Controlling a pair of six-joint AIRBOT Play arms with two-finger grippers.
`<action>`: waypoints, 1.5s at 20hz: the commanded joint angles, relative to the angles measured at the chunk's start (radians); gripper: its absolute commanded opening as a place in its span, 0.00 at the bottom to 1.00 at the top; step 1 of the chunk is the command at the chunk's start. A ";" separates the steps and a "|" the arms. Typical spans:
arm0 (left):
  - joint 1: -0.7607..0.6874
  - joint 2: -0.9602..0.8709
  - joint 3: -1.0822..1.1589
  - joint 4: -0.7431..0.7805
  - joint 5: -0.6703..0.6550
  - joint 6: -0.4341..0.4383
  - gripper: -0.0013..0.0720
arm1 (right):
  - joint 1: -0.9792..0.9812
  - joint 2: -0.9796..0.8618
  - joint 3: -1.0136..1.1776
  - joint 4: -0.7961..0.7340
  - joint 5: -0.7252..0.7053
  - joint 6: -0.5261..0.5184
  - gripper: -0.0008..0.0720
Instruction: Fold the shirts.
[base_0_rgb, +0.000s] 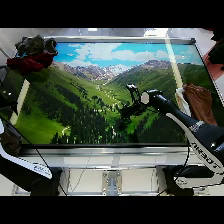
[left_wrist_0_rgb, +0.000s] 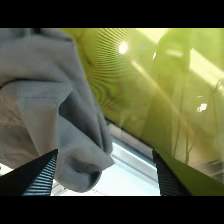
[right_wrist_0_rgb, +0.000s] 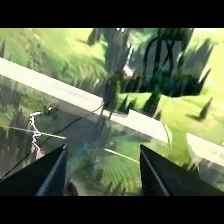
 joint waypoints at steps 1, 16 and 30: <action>0.029 -0.038 -0.069 0.035 -0.022 -0.002 1.00 | 0.001 0.000 0.000 -0.001 0.004 0.002 0.73; 0.111 -0.040 -0.069 -0.458 0.130 0.037 0.03 | -0.006 0.000 0.000 -0.035 -0.092 0.002 0.73; -1.006 -0.061 -0.068 -1.270 0.700 0.434 0.02 | -0.443 0.174 0.290 -0.293 0.070 -0.008 0.72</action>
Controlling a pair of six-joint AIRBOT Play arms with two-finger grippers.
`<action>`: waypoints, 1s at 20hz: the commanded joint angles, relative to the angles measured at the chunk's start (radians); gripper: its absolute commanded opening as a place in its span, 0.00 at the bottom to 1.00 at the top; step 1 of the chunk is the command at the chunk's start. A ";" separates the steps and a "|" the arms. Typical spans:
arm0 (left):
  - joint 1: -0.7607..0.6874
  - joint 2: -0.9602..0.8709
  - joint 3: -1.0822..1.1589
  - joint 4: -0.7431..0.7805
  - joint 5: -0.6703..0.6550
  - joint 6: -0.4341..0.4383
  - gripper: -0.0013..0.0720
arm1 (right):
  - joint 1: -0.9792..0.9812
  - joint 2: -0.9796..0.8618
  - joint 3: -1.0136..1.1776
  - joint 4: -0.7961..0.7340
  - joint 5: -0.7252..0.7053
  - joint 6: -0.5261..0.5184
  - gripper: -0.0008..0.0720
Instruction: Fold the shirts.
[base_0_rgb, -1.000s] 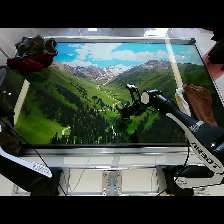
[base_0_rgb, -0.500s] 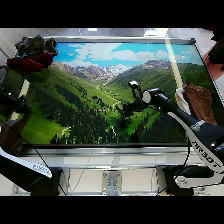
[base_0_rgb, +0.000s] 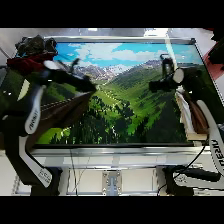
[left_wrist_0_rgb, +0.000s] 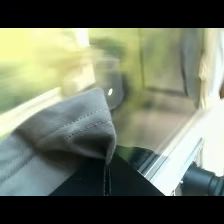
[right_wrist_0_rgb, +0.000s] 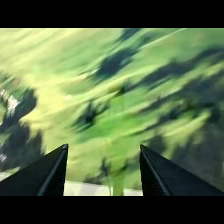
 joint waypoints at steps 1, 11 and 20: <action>-0.343 -0.028 0.001 -0.035 0.242 0.062 0.02 | -0.125 0.053 0.044 -0.030 -0.006 -0.008 0.72; -0.401 -0.104 0.396 -0.101 0.708 0.068 0.85 | -0.196 0.053 0.031 0.092 0.018 -0.089 0.72; 0.103 -0.006 0.388 0.019 0.077 -0.090 0.85 | 0.014 0.070 -0.576 0.722 -0.004 -0.265 0.73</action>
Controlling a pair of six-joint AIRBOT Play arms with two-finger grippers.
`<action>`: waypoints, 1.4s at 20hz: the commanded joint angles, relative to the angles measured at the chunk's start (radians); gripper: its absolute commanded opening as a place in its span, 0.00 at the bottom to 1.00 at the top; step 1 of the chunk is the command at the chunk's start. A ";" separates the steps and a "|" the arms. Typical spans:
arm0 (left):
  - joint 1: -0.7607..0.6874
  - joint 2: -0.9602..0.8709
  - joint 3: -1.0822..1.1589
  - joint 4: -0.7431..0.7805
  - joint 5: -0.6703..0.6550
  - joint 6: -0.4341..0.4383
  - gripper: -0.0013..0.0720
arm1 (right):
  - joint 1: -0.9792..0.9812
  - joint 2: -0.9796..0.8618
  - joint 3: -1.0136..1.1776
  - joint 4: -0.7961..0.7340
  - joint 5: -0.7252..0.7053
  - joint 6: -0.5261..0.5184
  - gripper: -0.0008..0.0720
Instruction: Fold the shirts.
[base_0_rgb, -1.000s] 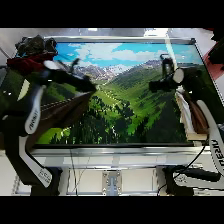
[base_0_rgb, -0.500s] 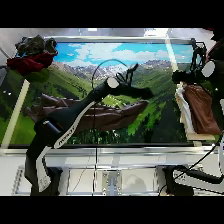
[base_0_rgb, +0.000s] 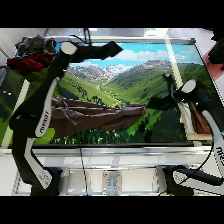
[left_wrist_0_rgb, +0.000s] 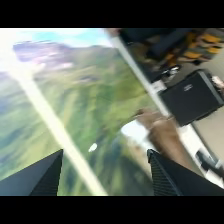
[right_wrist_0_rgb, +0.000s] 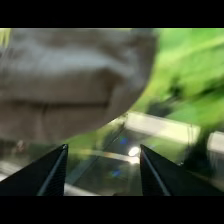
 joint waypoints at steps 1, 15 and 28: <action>0.188 0.013 -0.016 0.113 -0.356 -0.116 0.85 | 0.122 0.005 -0.270 0.345 -0.177 -0.025 0.73; 0.302 0.013 -0.045 0.537 -0.590 -0.153 0.85 | 0.611 -0.007 -0.433 0.865 -0.820 0.173 0.73; 0.303 0.013 -0.044 0.538 -0.611 -0.153 0.84 | 0.600 -0.061 -0.430 0.940 -0.969 0.244 0.05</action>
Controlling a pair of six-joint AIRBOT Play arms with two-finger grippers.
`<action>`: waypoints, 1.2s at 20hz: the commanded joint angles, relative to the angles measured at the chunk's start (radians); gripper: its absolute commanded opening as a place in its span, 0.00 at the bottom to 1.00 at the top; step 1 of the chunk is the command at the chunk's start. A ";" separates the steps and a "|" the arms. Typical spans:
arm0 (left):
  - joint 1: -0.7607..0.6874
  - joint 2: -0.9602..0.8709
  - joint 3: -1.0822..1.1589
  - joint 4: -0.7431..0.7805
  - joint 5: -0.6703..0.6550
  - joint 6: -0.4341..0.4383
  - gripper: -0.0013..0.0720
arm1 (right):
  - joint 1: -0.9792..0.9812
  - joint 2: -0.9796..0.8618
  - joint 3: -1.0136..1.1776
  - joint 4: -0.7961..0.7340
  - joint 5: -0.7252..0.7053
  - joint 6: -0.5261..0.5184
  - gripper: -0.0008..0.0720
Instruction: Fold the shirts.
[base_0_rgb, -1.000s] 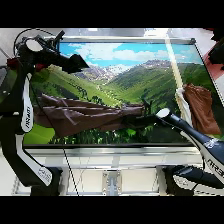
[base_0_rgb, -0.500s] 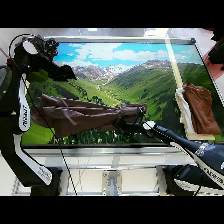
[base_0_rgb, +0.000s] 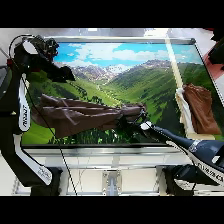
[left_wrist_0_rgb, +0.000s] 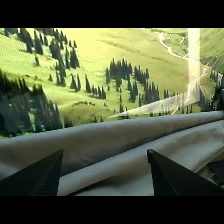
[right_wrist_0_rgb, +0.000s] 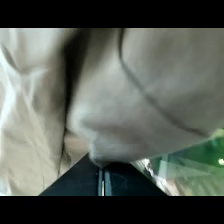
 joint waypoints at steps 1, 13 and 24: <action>0.002 0.001 0.000 0.001 -0.005 0.001 0.80 | -0.010 0.066 0.002 0.004 -0.040 -0.100 0.05; -0.032 0.182 -0.148 -0.313 -0.106 0.039 0.04 | -0.616 0.512 0.002 -0.480 0.208 -0.171 0.05; -0.387 0.184 -0.552 0.178 -0.068 -0.085 0.72 | -0.620 0.512 0.002 -0.560 0.192 -0.197 0.05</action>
